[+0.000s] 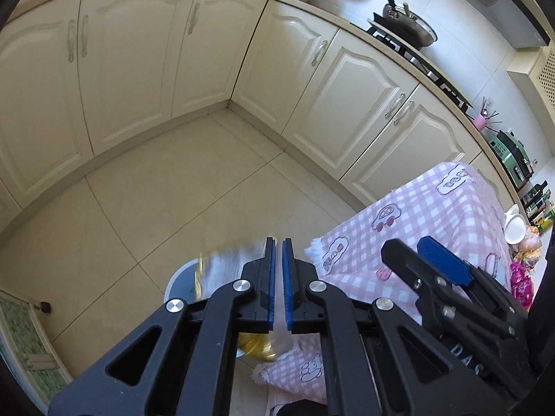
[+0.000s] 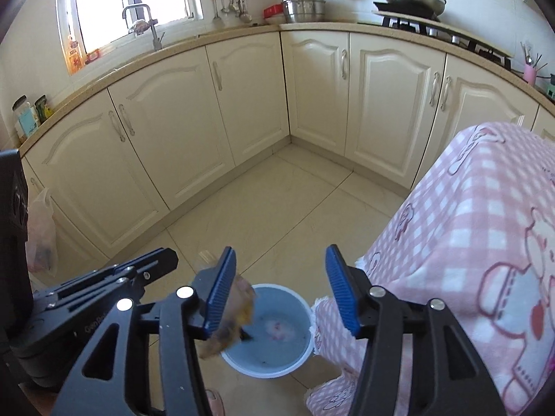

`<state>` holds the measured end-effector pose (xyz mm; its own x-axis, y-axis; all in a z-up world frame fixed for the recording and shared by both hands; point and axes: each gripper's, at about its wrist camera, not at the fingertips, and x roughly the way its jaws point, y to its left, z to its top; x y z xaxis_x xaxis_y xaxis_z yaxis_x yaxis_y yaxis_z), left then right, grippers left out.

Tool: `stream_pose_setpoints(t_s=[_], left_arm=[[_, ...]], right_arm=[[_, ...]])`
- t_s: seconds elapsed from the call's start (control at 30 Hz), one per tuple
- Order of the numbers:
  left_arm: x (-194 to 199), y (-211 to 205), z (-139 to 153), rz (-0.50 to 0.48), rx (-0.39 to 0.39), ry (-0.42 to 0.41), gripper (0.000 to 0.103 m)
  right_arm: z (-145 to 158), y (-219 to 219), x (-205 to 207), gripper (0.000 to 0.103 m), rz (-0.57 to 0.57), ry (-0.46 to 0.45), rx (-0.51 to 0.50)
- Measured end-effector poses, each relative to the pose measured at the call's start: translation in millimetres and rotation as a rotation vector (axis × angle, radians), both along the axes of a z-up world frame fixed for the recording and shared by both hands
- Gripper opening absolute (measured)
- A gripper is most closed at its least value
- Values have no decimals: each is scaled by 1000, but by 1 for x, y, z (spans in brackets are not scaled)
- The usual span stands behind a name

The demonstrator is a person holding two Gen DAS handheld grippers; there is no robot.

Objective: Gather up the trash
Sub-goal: 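Carry both bags over the blue bucket and open both tools to drop them, then grasp the pink wrapper with the left tool while the right tool grasps an orange slice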

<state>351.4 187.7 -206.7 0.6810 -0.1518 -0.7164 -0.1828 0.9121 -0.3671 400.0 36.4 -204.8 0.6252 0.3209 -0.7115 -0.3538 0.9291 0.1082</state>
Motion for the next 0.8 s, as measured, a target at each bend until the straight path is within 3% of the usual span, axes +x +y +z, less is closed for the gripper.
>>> stream_pose_setpoints(t_s=[0.13, 0.23, 0.3, 0.37, 0.63, 0.8], left_arm=[[3, -3, 10, 22, 21, -18, 5], [0, -4, 18, 28, 27, -21, 19], [-7, -8, 28, 29, 38, -34, 34], [-13, -13, 36, 29, 44, -46, 40], [-48, -61, 90, -64, 75, -139, 45], [-67, -111, 116, -159, 83, -198, 55]], right_arm=[[10, -8, -2, 53, -15, -29, 10], [17, -15, -3, 53, -21, -35, 19], [24, -21, -7, 53, -24, -44, 21], [30, -26, -11, 53, -30, -52, 26], [80, -75, -47, 55, -98, -134, 51], [105, -125, -76, 58, -182, -179, 61]])
